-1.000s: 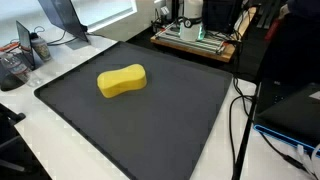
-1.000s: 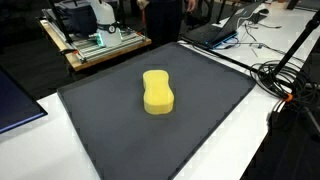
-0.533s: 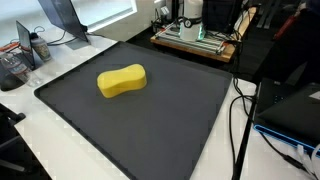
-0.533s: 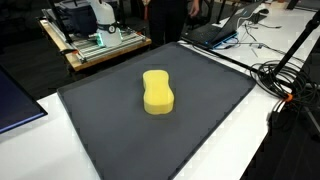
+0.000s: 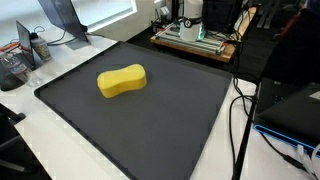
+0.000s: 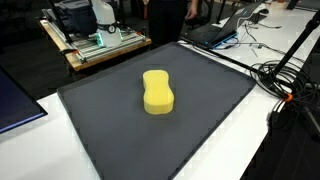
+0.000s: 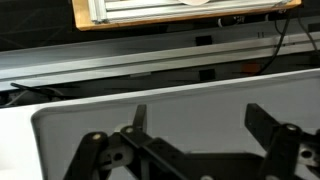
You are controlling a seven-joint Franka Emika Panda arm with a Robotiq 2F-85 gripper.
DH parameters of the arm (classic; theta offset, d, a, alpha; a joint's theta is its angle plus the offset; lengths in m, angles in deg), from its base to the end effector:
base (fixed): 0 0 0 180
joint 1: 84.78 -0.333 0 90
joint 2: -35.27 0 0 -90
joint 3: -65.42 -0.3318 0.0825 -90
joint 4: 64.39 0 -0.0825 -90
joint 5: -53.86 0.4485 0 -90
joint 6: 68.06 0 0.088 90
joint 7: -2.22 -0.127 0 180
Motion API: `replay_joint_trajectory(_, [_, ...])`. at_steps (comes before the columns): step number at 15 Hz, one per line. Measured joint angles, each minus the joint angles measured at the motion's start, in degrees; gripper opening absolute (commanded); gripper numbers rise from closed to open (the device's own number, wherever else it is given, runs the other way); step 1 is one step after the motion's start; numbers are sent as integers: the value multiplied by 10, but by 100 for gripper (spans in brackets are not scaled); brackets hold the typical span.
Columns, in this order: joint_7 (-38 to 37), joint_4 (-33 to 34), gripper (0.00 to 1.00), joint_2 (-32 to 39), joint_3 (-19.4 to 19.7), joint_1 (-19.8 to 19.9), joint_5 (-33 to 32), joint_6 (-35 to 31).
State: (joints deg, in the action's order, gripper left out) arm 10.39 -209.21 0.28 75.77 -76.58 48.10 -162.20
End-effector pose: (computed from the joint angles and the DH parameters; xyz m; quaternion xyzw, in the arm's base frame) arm 0.3563 -0.1298 0.4274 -0.9887 0.0559 0.1357 0.0319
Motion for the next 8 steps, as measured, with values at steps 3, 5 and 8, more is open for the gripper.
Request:
replay_joint_trajectory(3, [-1,-15,100,-25,-41,-46,39,1])
replay_joint_trajectory(5, [-4,-18,100,-43,-74,-79,65,1])
replay_joint_trajectory(8, [-14,-17,100,-69,-123,-131,106,1])
